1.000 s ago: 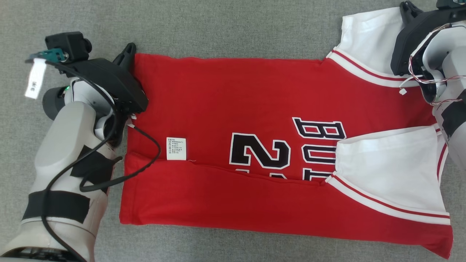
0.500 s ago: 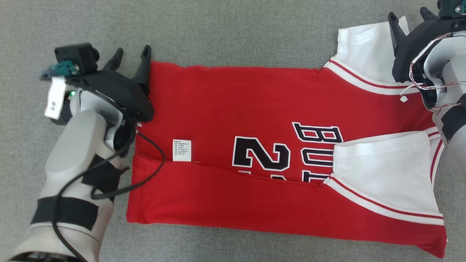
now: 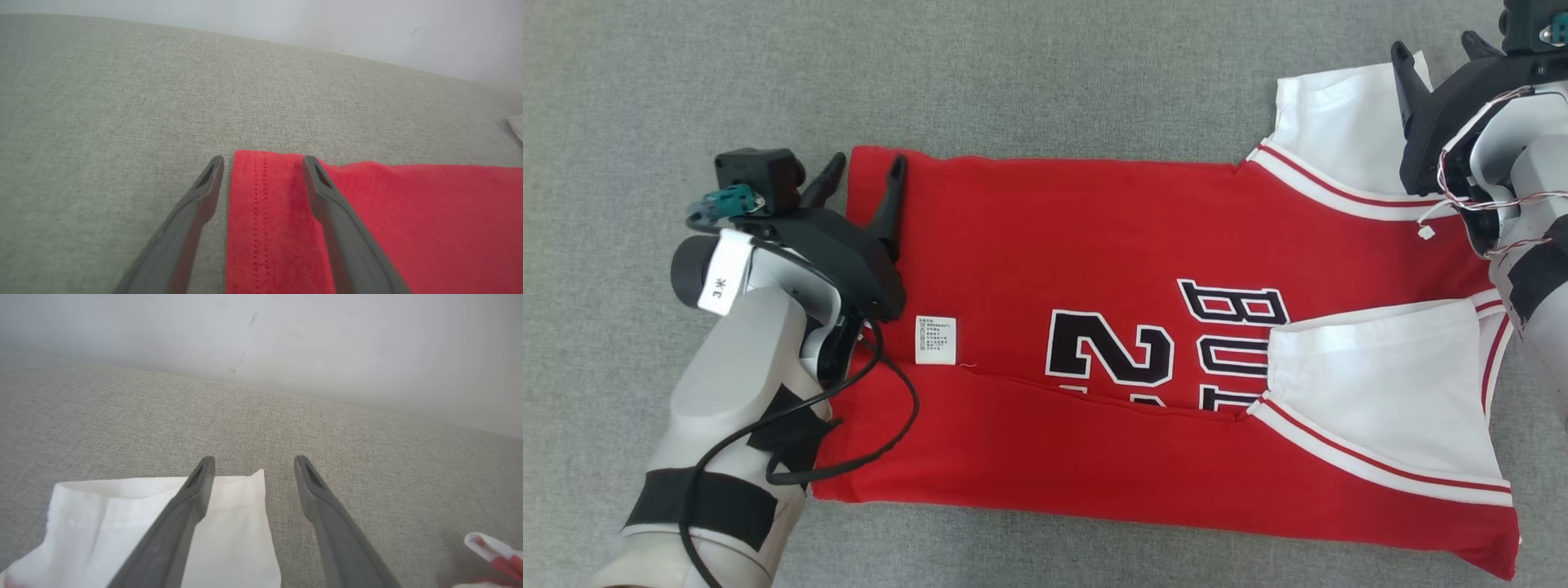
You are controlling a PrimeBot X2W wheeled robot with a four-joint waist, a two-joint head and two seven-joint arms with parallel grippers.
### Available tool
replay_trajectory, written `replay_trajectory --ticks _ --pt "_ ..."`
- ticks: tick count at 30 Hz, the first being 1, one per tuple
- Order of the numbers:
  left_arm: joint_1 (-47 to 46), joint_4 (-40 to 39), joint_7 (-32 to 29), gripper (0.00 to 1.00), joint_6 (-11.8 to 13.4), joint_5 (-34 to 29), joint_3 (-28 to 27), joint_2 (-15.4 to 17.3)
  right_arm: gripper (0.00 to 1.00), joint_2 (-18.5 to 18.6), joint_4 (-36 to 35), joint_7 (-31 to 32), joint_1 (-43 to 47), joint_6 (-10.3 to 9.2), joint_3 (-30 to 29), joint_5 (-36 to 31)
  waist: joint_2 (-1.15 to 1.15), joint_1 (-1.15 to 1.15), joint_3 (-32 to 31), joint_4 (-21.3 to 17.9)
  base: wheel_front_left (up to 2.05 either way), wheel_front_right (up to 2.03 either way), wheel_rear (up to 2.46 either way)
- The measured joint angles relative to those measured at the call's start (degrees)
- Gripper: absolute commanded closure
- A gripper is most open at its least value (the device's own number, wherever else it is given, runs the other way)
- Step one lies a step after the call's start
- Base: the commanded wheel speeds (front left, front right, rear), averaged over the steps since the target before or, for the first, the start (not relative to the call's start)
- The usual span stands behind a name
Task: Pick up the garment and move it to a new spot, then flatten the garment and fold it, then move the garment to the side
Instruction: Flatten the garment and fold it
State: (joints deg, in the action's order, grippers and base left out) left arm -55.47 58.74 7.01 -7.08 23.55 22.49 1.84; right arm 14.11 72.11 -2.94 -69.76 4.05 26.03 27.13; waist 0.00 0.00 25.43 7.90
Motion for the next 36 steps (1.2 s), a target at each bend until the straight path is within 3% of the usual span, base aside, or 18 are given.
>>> replay_trajectory --ticks 10,11,12,13,14,16,17,18,19,27,36 --pt "-2.2 2.1 -3.0 0.00 0.0 -1.2 2.3 -0.1 0.00 -0.1 0.9 2.7 -0.1 -0.12 0.8 -0.3 0.00 0.00 1.5 0.3 0.00 0.00 0.00" --pt "-2.5 2.4 -3.4 0.09 0.0 -1.1 2.4 -0.2 0.00 -0.1 1.1 3.0 -0.1 -0.31 0.8 -0.3 0.00 0.00 1.6 0.3 0.00 0.00 0.00" --pt "-2.7 2.6 -3.5 0.30 0.0 -1.0 2.3 -0.2 0.00 0.0 1.2 3.3 -0.1 -0.53 0.9 -0.5 0.00 0.00 1.8 0.4 0.00 0.00 0.00" --pt "-2.9 2.8 -3.7 0.30 0.0 -0.8 2.3 -0.3 0.00 0.0 1.3 3.5 -0.2 -0.54 1.0 -0.5 0.00 0.00 1.9 0.5 0.00 0.00 0.00" --pt "-3.1 3.0 -4.0 0.36 0.0 -0.6 2.2 -0.3 0.00 0.0 1.3 3.6 -0.3 -0.57 1.3 -0.5 0.00 0.00 2.1 0.6 0.00 0.00 0.00" --pt "-3.6 3.3 -4.5 0.64 0.0 0.1 1.9 -0.1 0.00 0.0 1.4 4.0 -1.0 -0.66 1.5 -0.7 0.00 0.00 2.5 0.8 0.00 0.00 0.00" --pt "-3.7 3.4 -4.5 0.74 0.0 0.1 1.9 -0.1 0.35 0.0 1.4 4.3 -1.4 -0.87 1.5 -0.7 0.00 0.00 2.6 0.9 0.00 0.00 0.00" --pt "-3.7 3.4 -4.5 0.96 0.0 0.3 1.8 -0.1 0.92 0.0 1.4 4.5 -1.5 -1.03 1.7 -1.0 0.00 0.00 2.8 1.0 0.00 0.00 0.00" --pt "-3.8 3.4 -4.5 1.00 -0.1 0.5 1.8 -0.3 1.00 -0.1 1.4 4.4 -1.6 -1.05 1.8 -1.1 0.00 0.00 3.0 1.0 0.00 0.00 0.00" --pt "-4.6 3.7 -5.1 1.00 -0.1 2.2 2.0 -0.4 1.00 -0.2 1.4 4.4 -2.2 -1.04 2.1 -1.1 0.00 0.00 3.3 1.2 0.00 0.00 0.00" --pt "-5.0 3.9 -3.3 1.00 -0.1 2.2 1.8 -0.4 1.00 0.1 1.1 -0.1 -2.3 -0.34 1.5 -1.0 0.00 0.00 2.4 0.9 0.00 0.00 0.00"
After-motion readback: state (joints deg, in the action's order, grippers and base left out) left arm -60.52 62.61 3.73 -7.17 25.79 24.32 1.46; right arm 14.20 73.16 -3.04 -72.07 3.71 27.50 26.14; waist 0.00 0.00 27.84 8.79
